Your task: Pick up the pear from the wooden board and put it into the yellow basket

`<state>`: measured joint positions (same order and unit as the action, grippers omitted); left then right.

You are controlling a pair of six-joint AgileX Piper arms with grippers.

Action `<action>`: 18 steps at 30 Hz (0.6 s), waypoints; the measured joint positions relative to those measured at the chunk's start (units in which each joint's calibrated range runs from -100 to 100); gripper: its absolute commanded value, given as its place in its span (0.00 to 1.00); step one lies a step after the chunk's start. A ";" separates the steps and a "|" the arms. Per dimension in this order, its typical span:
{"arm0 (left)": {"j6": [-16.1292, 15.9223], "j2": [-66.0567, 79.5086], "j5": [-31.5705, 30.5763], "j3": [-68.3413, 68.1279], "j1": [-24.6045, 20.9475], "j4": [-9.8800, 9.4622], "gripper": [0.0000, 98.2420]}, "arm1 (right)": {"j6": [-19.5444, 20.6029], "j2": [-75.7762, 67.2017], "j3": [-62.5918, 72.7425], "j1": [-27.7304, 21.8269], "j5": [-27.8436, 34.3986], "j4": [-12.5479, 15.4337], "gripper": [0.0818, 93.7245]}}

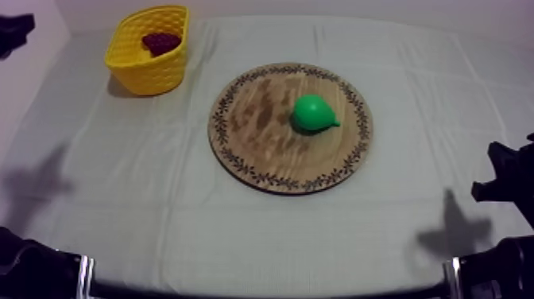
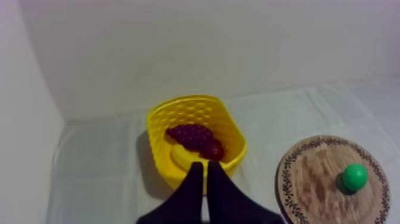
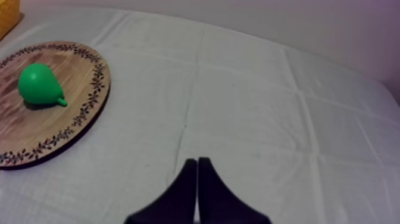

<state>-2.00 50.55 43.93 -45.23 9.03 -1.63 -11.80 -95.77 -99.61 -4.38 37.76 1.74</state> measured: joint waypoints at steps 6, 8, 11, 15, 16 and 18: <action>-3.59 -11.69 3.18 14.37 4.29 0.34 0.00 | 0.00 0.00 0.00 0.00 0.00 0.00 0.00; -3.81 -15.54 3.51 18.31 5.60 0.34 0.00 | 0.00 0.00 0.00 0.00 -0.10 0.00 0.00; -3.53 -21.47 4.21 24.99 7.07 0.47 0.00 | 0.00 0.00 0.00 0.00 -0.10 0.00 0.00; -3.94 -28.77 5.20 33.29 8.35 1.63 0.00 | 0.00 0.00 0.00 0.00 -0.10 0.00 0.00; -4.23 -30.24 5.47 35.41 8.58 1.63 0.00 | 0.00 0.00 0.00 0.00 -0.10 0.00 0.00; -4.86 -33.74 6.81 39.31 9.33 2.09 0.00 | 0.00 0.00 0.00 0.00 -0.10 0.00 0.00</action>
<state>-6.86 16.81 50.75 -5.92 18.36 0.45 -11.80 -95.77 -99.61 -4.38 37.66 1.74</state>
